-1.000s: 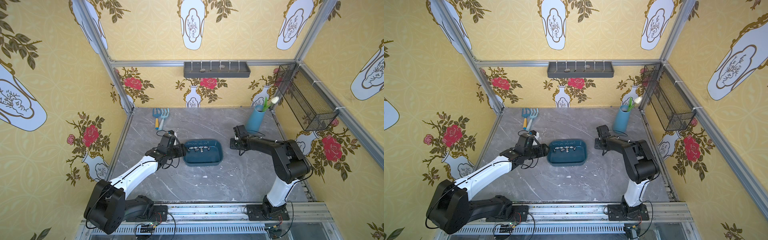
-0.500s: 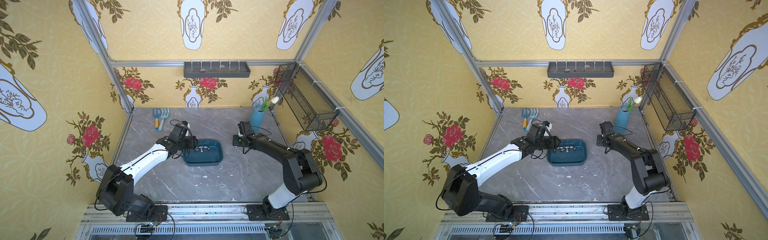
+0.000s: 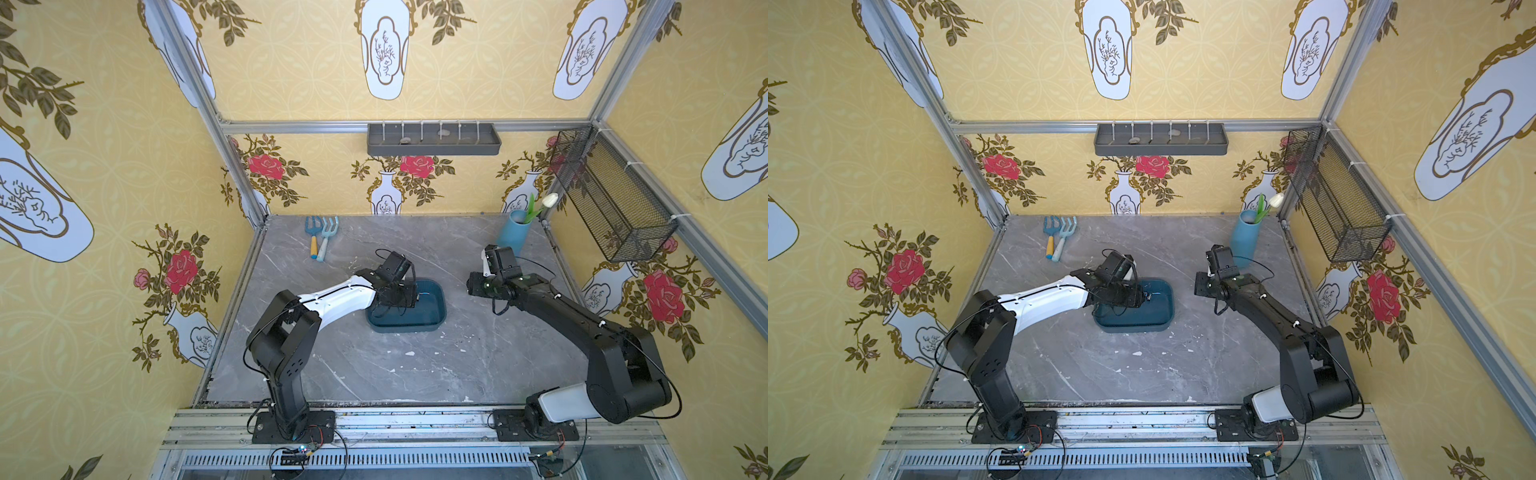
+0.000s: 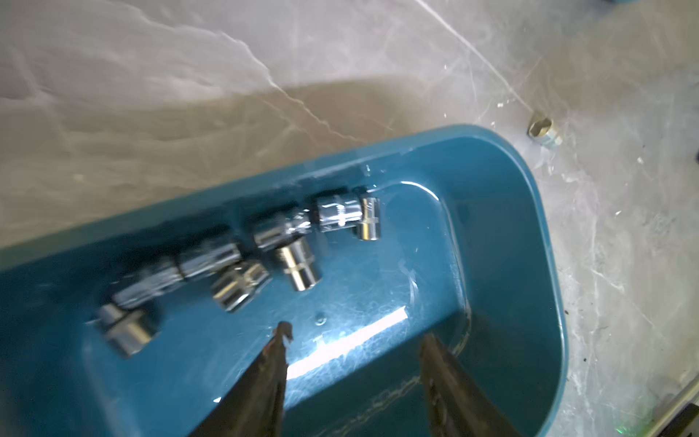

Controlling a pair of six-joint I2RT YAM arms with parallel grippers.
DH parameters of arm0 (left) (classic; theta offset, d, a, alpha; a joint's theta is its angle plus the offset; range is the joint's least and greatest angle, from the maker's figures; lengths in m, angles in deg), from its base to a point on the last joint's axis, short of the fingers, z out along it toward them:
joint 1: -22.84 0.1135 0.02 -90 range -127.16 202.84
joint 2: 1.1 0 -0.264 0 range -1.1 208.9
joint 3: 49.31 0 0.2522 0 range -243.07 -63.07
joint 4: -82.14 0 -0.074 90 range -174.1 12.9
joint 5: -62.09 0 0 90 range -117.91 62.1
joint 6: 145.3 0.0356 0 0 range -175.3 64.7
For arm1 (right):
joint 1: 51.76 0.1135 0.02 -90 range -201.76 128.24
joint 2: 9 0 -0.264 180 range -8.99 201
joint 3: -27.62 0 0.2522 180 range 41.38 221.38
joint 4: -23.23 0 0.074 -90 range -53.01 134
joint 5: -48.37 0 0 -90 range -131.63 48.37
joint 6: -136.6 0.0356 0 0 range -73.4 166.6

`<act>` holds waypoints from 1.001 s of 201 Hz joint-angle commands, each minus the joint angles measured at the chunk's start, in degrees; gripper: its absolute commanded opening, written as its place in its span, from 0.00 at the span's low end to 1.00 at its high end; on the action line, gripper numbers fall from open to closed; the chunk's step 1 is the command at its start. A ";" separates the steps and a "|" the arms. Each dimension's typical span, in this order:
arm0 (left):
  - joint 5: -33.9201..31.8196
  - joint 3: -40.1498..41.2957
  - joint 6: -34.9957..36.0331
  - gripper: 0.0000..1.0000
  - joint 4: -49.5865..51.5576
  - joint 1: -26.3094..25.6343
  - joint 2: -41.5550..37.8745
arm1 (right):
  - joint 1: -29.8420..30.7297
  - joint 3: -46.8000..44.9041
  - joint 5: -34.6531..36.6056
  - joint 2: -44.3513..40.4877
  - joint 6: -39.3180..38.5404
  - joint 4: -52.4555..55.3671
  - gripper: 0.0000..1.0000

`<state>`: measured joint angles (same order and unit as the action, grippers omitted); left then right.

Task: Take out the socket from the storage box
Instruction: Pick up the socket head from the storage box.

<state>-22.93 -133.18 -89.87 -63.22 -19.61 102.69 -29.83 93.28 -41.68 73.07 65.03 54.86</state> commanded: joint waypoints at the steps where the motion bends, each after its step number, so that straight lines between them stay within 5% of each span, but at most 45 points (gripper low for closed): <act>1: -1.00 -0.96 -1.21 0.55 1.04 -0.26 2.48 | -0.05 -0.59 -0.38 -0.62 0.69 -0.22 0.57; 91: -9.29 -6.31 -4.16 0.50 6.71 -1.20 8.07 | -0.14 -1.66 0.05 -1.73 0.36 -0.44 0.57; 201: -10.24 -9.53 -4.01 0.44 7.16 -1.22 11.92 | -0.57 -3.13 0.01 -2.77 0.26 -1.21 0.57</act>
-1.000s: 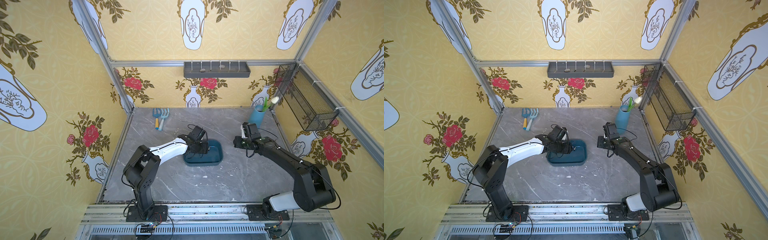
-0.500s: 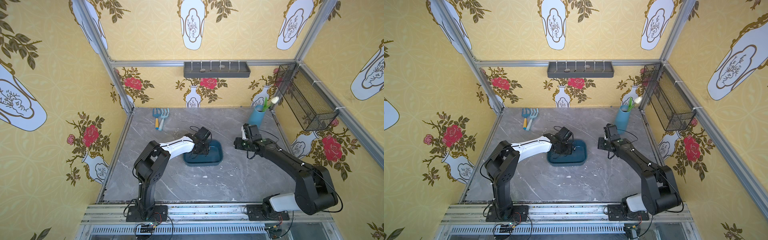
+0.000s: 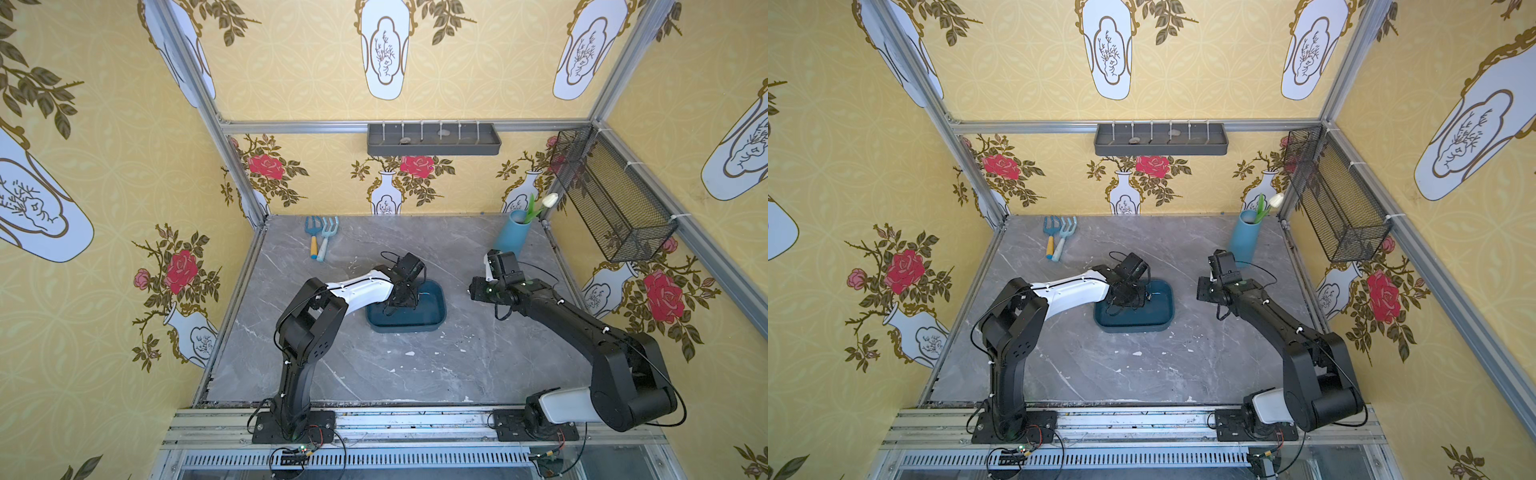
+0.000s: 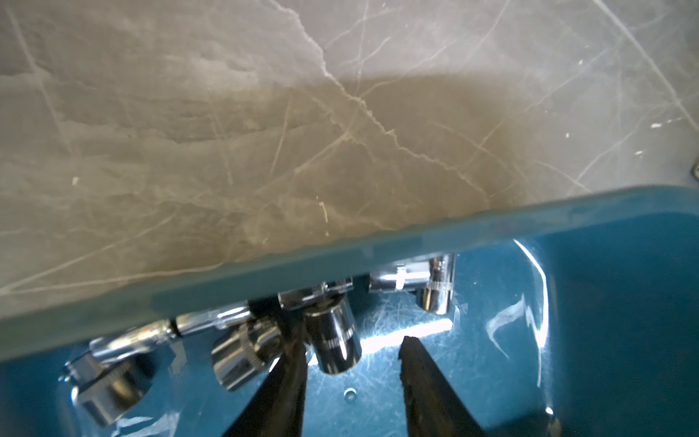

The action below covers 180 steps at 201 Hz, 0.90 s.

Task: Take out the socket from the storage box
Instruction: Pick up the socket head from the storage box.

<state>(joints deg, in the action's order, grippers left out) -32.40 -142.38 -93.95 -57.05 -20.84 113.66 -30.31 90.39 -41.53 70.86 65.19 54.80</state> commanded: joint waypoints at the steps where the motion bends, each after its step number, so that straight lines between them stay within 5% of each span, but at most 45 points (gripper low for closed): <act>1: -0.78 -0.33 -0.01 0.44 0.99 0.00 0.97 | -0.09 -0.24 -0.12 -0.57 0.12 -1.17 0.57; 68: -1.27 -0.50 -0.20 0.41 0.91 -0.86 2.53 | -0.28 -0.71 -0.27 -1.51 0.30 -1.14 0.57; 121: -2.97 -0.28 0.27 0.24 0.66 -1.19 2.64 | -0.27 -1.17 -0.32 -2.49 0.42 -0.99 0.57; 180: -3.40 1.77 1.64 0.20 -0.33 -2.01 -0.50 | -0.36 -1.57 -0.27 -2.76 0.43 -0.92 0.57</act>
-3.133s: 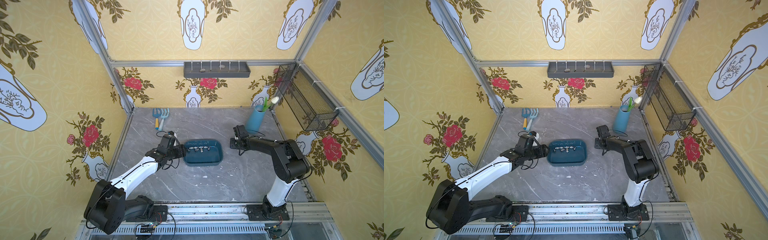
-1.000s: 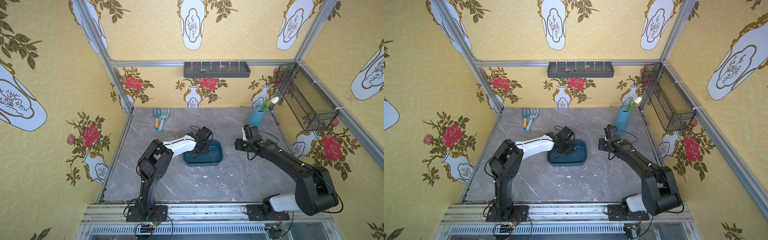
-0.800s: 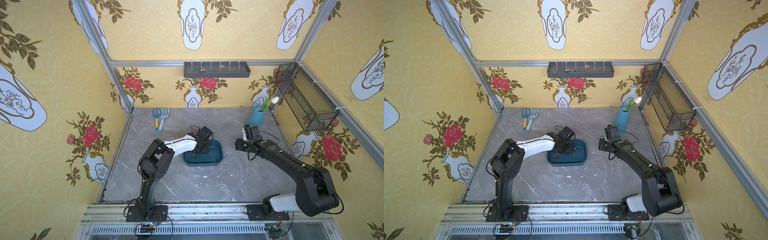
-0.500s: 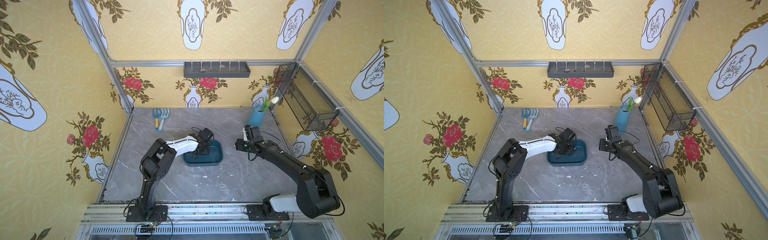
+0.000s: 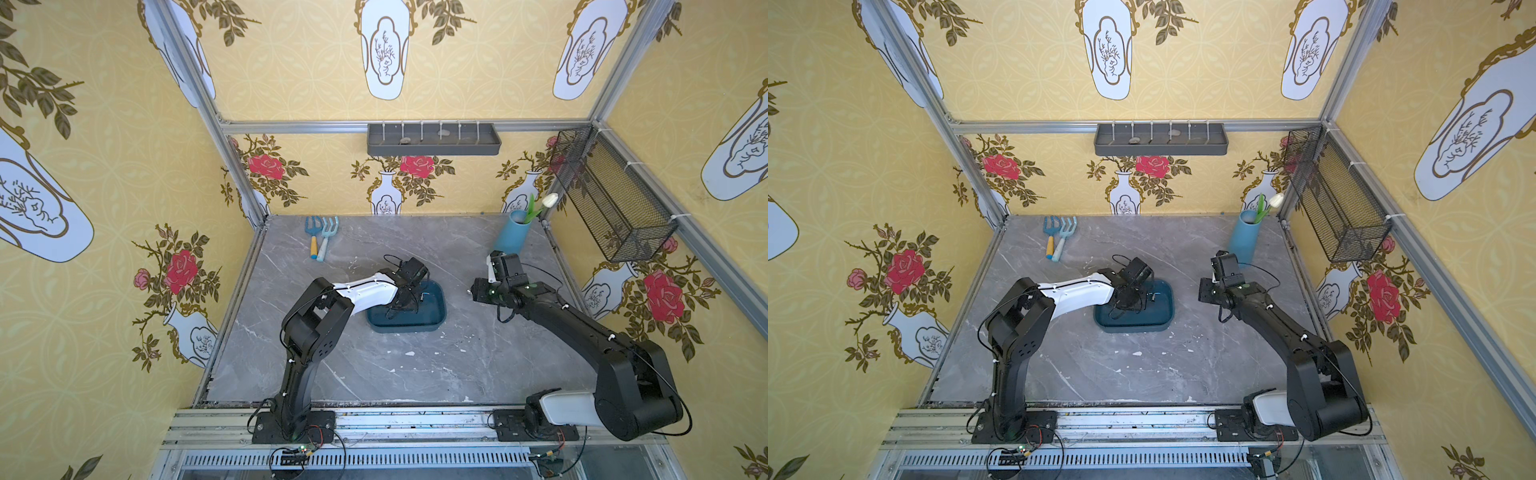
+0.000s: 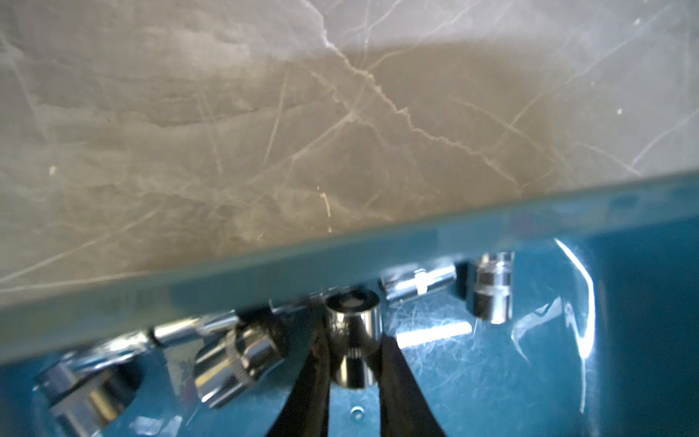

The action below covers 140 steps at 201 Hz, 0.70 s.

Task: Take out the socket from the storage box
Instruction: Pick up the socket head from the storage box.

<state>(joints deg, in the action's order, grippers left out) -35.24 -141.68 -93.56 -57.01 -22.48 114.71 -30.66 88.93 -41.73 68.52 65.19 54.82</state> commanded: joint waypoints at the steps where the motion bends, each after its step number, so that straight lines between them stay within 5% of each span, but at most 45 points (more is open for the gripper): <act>1: -0.57 1.12 1.25 0.20 -0.42 -0.38 -1.59 | -0.05 -0.14 -0.08 -0.43 0.46 -0.90 0.57; 42: -0.35 5.05 2.31 0.17 -0.29 -1.16 -8.78 | -0.10 -0.05 -0.33 -0.37 0.46 -1.13 0.57; 95: -9.20 11.54 3.90 0.17 1.89 -1.01 -21.65 | -0.10 -0.02 -1.32 0.16 0.66 -1.69 0.56; 140: -13.30 17.57 7.23 0.17 2.44 4.28 -28.84 | -0.08 -0.07 -1.66 0.53 0.88 -1.80 0.56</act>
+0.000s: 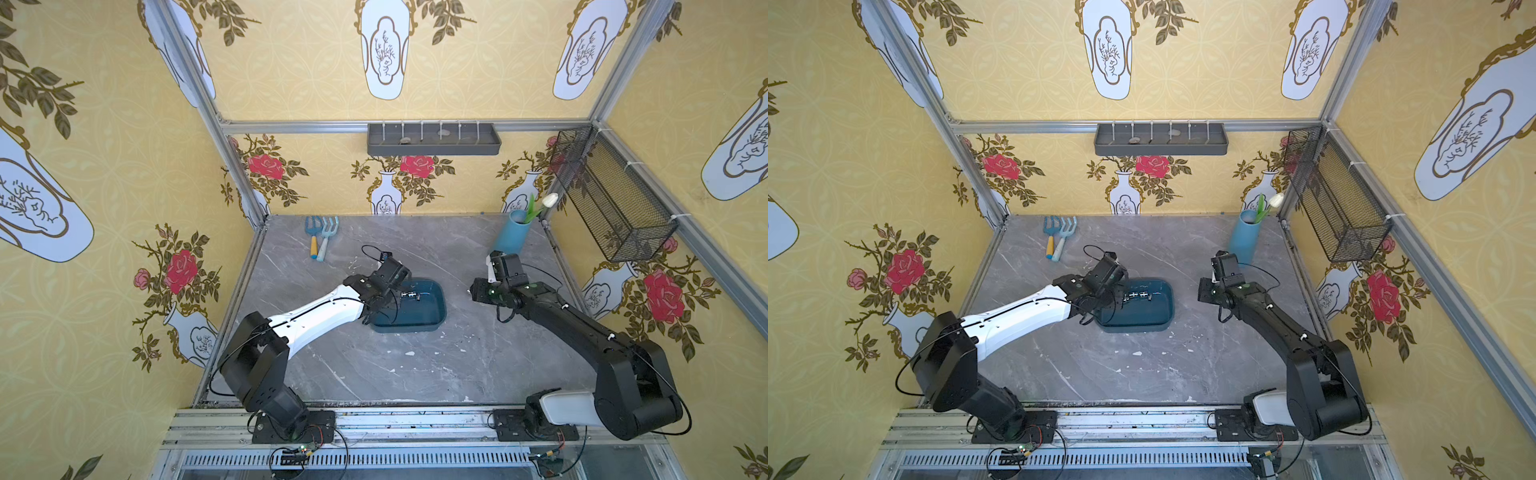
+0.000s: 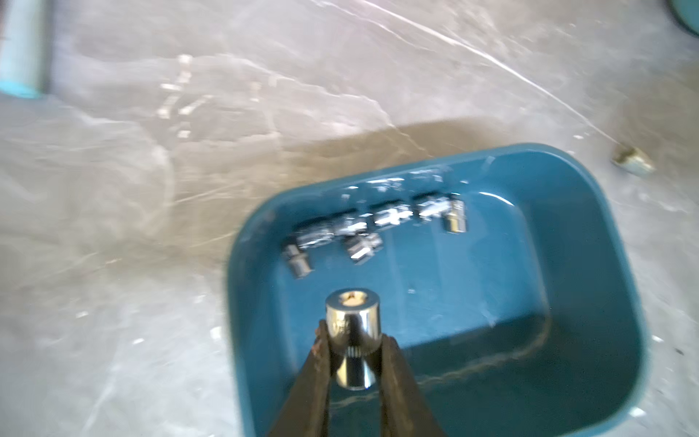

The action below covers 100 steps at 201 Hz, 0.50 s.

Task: Take out the socket from the storage box
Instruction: Pick up the socket head from the storage box, then place the socket head at the center of the board.

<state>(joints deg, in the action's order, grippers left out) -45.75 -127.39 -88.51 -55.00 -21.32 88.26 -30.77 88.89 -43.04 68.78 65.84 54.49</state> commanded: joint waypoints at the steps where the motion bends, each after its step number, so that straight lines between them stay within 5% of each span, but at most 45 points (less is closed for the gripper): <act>1: -2.75 3.51 2.18 0.17 0.34 3.29 -2.55 | 0.02 -0.04 -0.35 0.31 0.24 -1.44 0.56; 100: 6.83 18.93 7.11 0.19 -12.38 17.24 -5.35 | -0.01 0.06 -0.52 0.44 0.40 -1.21 0.56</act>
<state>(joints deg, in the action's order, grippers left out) -42.89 -110.27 -83.55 -61.64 -5.67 81.51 -30.77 88.89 -43.50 69.09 66.06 53.92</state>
